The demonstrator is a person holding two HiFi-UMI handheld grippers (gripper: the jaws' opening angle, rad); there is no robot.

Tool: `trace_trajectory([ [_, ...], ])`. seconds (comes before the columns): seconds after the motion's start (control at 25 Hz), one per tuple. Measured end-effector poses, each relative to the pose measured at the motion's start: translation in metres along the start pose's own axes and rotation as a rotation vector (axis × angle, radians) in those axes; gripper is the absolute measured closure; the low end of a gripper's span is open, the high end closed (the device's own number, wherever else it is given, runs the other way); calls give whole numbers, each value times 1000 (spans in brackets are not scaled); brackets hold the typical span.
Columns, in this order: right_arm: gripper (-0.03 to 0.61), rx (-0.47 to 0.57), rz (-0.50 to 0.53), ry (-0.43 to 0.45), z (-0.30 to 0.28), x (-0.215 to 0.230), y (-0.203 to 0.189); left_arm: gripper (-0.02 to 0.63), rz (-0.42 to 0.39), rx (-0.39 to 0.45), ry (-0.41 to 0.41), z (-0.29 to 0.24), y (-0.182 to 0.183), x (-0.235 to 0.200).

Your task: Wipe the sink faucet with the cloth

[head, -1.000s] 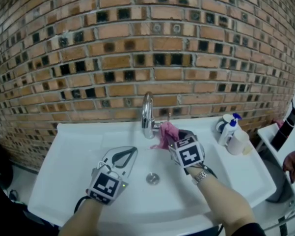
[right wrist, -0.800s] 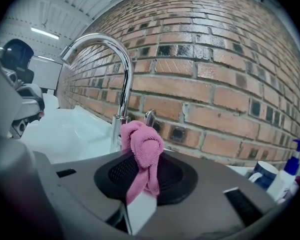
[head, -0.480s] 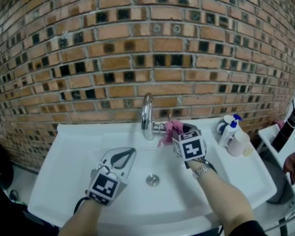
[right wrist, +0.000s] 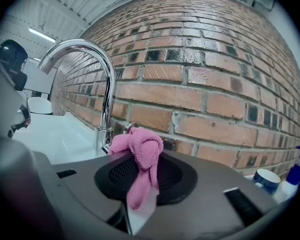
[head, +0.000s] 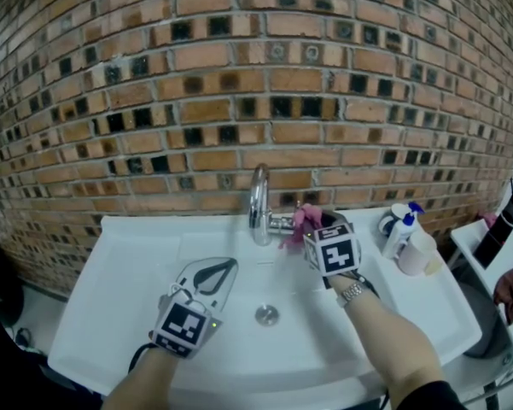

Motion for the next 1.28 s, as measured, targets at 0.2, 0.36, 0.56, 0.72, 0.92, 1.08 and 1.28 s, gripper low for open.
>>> trace_trajectory([
  [0.2,489,33,17,-8,6,1,12,606,5,-1,3,1,0,-1],
  [0.36,489,58,31,-22,12,3,20,606,-2,-2,2,1,0,-1],
  [0.56,489,92,47,-34,24,3,31,606,19,6,27,0,-1,-5],
  [0.72,488,115,62,-37,38,-2,40,606,10,3,21,0,-3,-7],
  [0.92,488,150,80,-27,60,-15,53,606,30,-11,58,3,8,-13],
  [1.08,488,175,91,-17,77,-30,63,606,41,2,71,9,31,-18],
  [1.28,488,211,100,-8,101,-48,70,606,59,23,63,27,51,-13],
])
Point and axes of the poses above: the fingertips, and each gripper's own axes: z backward along the fingers, x to its right, y out of its top, the point moved 3 cm from there along z, backward along the fingers, and after that the axes turned 14 degrees about y, right-handed, at the moved point
